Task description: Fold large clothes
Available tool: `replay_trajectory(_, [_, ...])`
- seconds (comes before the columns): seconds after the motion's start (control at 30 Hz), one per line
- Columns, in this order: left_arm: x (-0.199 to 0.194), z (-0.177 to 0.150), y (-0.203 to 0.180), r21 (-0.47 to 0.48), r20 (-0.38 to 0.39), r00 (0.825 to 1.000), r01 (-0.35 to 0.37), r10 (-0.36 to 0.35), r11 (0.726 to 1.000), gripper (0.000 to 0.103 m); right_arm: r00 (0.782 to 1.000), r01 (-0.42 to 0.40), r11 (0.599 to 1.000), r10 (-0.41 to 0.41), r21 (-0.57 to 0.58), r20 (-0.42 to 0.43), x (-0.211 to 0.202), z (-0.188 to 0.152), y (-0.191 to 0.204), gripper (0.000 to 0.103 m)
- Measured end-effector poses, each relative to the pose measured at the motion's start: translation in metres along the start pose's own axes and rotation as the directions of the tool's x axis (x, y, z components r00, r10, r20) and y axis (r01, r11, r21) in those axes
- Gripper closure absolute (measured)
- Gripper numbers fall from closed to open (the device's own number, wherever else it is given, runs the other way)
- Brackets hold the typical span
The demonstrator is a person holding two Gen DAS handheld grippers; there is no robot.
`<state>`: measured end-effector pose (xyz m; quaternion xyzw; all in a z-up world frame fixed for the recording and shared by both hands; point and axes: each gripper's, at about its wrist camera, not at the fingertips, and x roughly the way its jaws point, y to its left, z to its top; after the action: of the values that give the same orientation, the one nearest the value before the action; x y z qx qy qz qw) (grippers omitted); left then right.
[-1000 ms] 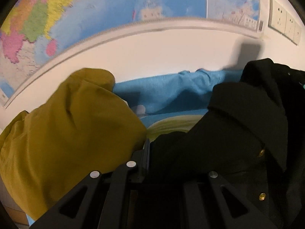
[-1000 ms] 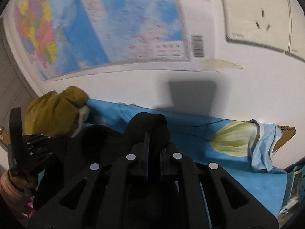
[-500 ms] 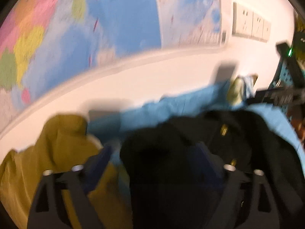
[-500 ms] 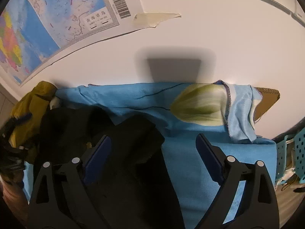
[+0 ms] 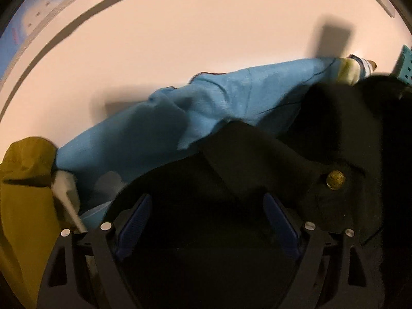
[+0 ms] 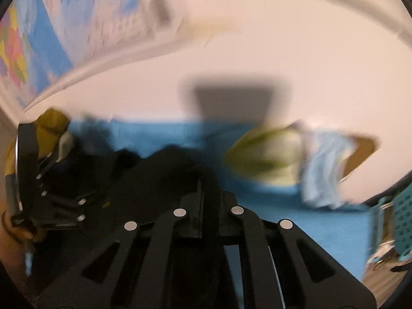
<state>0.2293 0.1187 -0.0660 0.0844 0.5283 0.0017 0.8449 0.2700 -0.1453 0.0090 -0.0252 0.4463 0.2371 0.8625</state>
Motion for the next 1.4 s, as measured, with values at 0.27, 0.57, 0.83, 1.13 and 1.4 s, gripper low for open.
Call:
replay_trajectory(0.27, [-0.053,-0.03,0.0,0.041,0.123,0.992,-0.021,0.016,0.999,0.018,0.99,0.102,0.991,-0.092,0.09,-0.106,-0.006,-0.037,-0.023,0.052])
replay_trajectory(0.57, [-0.125,-0.096,-0.015,0.153,0.253,0.962,0.064,-0.101,0.986,0.016,0.998,-0.057,0.989,0.057,-0.133,-0.004,-0.17,-0.155,0.032,0.007])
replay_trajectory(0.83, [-0.126,-0.116,-0.051,0.187,0.245,0.958,0.106,-0.151,0.977,0.016,0.984,-0.068,0.949,0.012,-0.308,-0.178,-0.164,-0.265,0.099,0.019])
replay_trajectory(1.13, [-0.134,-0.116,-0.077,0.227,0.251,0.95,0.131,-0.188,0.965,0.016,0.996,-0.031,0.999,0.035,-0.042,0.084,-0.233,-0.207,0.017,0.096])
replay_trajectory(1.4, [-0.13,-0.107,-0.088,0.22,0.247,0.95,0.135,-0.189,0.966,0.016,0.975,0.007,0.975,-0.056,0.221,0.216,-0.238,-0.15,-0.097,0.096])
